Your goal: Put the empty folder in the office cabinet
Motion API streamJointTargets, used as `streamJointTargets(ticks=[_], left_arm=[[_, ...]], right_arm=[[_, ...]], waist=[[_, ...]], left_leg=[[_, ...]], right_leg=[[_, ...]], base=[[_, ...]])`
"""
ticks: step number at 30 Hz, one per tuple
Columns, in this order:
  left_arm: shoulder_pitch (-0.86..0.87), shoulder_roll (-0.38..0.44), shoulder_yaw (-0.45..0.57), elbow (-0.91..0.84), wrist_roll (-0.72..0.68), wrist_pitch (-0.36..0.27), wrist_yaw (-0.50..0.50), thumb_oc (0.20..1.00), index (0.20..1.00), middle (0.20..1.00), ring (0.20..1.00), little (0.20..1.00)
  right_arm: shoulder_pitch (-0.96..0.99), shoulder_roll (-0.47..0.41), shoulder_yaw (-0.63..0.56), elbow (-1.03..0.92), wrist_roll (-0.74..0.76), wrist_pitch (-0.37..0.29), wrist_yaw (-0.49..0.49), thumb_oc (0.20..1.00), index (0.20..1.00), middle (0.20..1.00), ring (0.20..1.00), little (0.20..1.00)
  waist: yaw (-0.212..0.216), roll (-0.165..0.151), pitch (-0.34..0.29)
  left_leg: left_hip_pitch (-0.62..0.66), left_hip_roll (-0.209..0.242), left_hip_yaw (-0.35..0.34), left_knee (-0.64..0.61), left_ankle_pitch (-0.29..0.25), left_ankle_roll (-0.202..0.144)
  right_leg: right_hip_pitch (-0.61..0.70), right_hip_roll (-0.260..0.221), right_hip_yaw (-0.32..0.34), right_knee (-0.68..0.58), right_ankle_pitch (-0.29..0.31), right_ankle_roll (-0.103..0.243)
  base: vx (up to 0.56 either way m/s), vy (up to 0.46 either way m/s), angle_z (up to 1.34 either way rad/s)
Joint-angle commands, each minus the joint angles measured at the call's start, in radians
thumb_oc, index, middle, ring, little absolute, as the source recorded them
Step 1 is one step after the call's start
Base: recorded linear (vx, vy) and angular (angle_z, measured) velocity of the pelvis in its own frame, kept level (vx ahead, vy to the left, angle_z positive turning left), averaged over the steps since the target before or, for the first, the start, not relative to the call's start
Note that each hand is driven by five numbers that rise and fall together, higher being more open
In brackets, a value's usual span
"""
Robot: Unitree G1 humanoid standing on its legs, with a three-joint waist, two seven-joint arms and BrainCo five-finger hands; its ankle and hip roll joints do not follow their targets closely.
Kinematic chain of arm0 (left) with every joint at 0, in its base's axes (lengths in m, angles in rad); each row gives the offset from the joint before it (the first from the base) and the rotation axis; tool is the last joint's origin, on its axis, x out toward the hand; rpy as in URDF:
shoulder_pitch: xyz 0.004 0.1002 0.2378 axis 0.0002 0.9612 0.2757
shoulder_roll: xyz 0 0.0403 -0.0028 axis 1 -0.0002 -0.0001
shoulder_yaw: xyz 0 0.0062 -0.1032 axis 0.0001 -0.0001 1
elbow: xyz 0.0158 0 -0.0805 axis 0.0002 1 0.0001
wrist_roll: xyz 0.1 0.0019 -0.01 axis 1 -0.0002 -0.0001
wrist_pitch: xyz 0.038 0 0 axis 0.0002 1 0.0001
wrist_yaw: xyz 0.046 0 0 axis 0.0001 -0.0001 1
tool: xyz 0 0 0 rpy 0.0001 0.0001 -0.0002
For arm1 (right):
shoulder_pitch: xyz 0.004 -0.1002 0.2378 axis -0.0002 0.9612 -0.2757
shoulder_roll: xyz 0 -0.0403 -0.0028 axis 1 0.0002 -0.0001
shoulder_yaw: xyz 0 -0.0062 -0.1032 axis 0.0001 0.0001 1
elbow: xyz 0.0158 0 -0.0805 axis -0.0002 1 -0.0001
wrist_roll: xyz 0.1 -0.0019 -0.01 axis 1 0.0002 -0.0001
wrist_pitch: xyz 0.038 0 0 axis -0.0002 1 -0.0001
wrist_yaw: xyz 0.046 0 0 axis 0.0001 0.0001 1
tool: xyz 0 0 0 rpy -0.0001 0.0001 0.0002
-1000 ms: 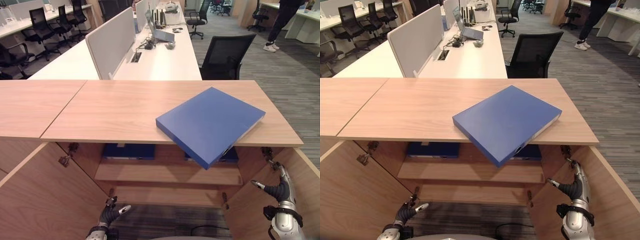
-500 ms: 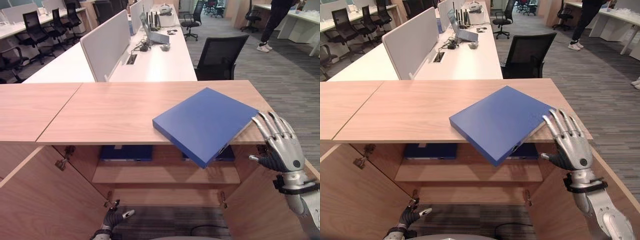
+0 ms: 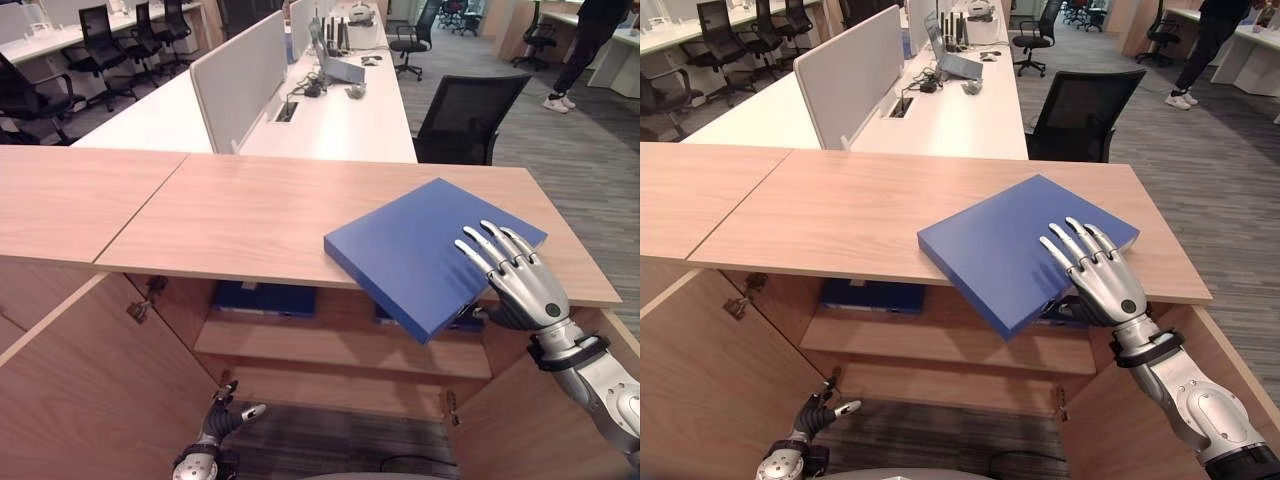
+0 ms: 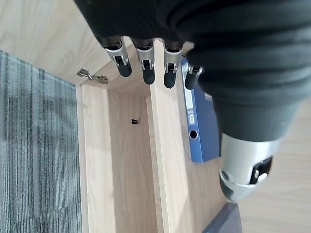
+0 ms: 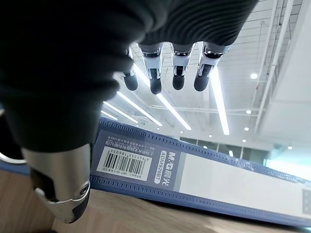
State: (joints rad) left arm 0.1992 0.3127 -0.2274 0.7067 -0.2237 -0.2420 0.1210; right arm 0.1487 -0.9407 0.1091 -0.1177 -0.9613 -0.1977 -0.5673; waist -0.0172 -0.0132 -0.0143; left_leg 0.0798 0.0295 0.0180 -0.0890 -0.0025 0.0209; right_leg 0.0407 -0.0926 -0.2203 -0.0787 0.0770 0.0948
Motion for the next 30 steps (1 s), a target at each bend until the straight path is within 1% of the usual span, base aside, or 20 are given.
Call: streamJointTargets(ticks=[1, 8, 15, 30], left_arm=[[-0.036, 0.034, 0.039, -0.015, -0.050, -0.037, -0.001, 1.000, 1.000, 1.000, 1.000, 1.000], [-0.029, 0.038, 0.059, -0.047, -0.090, -0.035, -0.006, 1.000, 1.000, 1.000, 1.000, 1.000], [-0.042, 0.051, 0.067, -0.061, -0.096, -0.033, -0.003, 1.000, 1.000, 1.000, 1.000, 1.000], [-0.059, 0.064, 0.067, -0.089, -0.114, -0.038, -0.004, 1.000, 1.000, 1.000, 1.000, 1.000]], right_arm=[[-0.024, -0.021, -0.001, -0.014, 0.057, 0.002, -0.025, 1.000, 1.000, 1.000, 1.000, 1.000], [-0.019, -0.001, 0.007, -0.008, 0.073, -0.002, -0.015, 1.000, 1.000, 1.000, 1.000, 1.000], [-0.042, 0.005, 0.023, 0.002, 0.081, 0.002, -0.012, 1.000, 1.000, 1.000, 1.000, 1.000], [-0.079, 0.006, 0.060, 0.015, 0.094, -0.009, 0.005, 1.000, 1.000, 1.000, 1.000, 1.000]], waist=[[0.029, -0.047, -0.016], [0.033, -0.051, -0.010], [0.031, -0.050, 0.011], [0.032, -0.046, 0.039]], left_leg=[[-0.036, -0.016, -0.022, 0.117, -0.067, -0.030], [-0.041, -0.019, -0.030, 0.158, -0.092, -0.027], [-0.079, -0.025, -0.036, 0.217, -0.113, -0.022], [-0.128, -0.026, -0.046, 0.296, -0.144, -0.015]], right_leg=[[0.014, -0.017, 0.033, 0.154, -0.120, 0.029], [0.016, -0.015, 0.035, 0.181, -0.139, 0.023], [-0.024, -0.018, 0.035, 0.246, -0.159, 0.017], [-0.083, -0.027, 0.032, 0.341, -0.185, 0.012]], base=[[0.01, -0.011, 0.04], [0.02, 0.000, 0.02], [-0.01, 0.005, 0.05], [-0.01, -0.002, 0.03]])
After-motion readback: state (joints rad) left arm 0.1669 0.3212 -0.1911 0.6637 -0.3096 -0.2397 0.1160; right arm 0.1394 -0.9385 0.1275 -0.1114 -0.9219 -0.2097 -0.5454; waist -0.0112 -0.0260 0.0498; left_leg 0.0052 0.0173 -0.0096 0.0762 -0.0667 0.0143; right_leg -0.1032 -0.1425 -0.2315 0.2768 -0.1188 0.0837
